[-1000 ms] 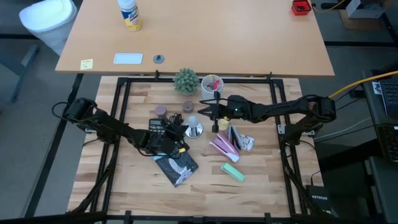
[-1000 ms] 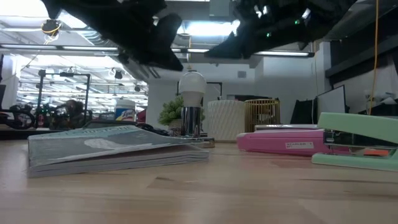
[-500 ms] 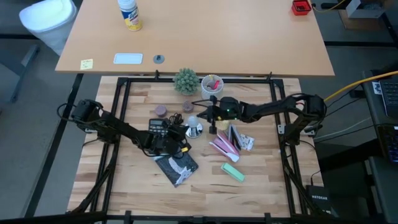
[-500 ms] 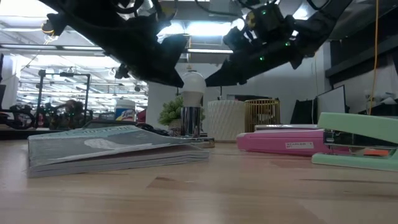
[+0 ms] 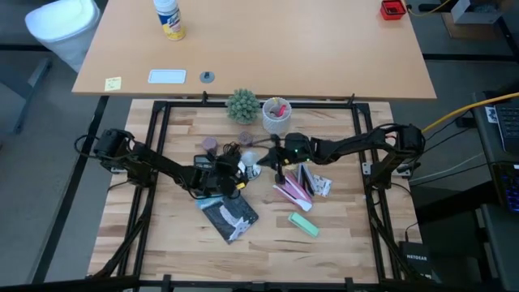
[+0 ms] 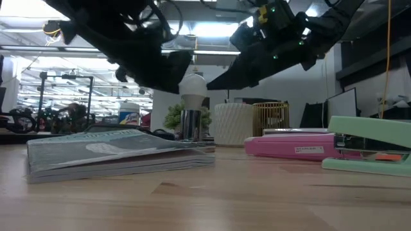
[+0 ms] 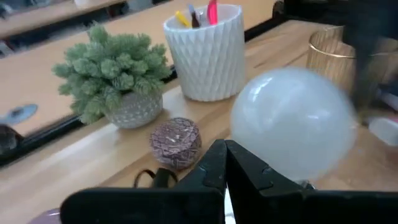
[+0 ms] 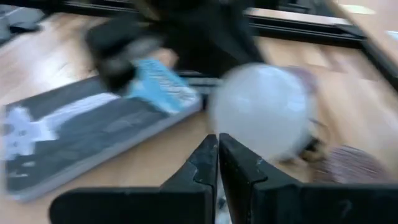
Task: Screw lightbulb
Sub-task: Insert the lightbulb into the lamp
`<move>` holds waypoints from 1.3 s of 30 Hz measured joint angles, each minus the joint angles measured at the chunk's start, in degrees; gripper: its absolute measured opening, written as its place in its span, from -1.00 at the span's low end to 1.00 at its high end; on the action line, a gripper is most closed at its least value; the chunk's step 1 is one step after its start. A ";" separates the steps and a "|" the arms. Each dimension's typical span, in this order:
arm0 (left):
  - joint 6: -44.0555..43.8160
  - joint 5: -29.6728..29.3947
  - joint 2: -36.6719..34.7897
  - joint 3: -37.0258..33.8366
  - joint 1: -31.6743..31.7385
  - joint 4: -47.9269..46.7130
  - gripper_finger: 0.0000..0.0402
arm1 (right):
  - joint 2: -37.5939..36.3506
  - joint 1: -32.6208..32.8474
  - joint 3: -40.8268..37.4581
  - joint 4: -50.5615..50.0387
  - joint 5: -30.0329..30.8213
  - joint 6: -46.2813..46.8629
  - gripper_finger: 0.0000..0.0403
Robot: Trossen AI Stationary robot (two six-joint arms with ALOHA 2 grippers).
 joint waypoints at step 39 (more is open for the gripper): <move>8.07 9.48 -6.78 0.06 -5.16 0.55 -1.00 | -3.07 -6.79 0.00 0.26 1.51 -4.26 -0.90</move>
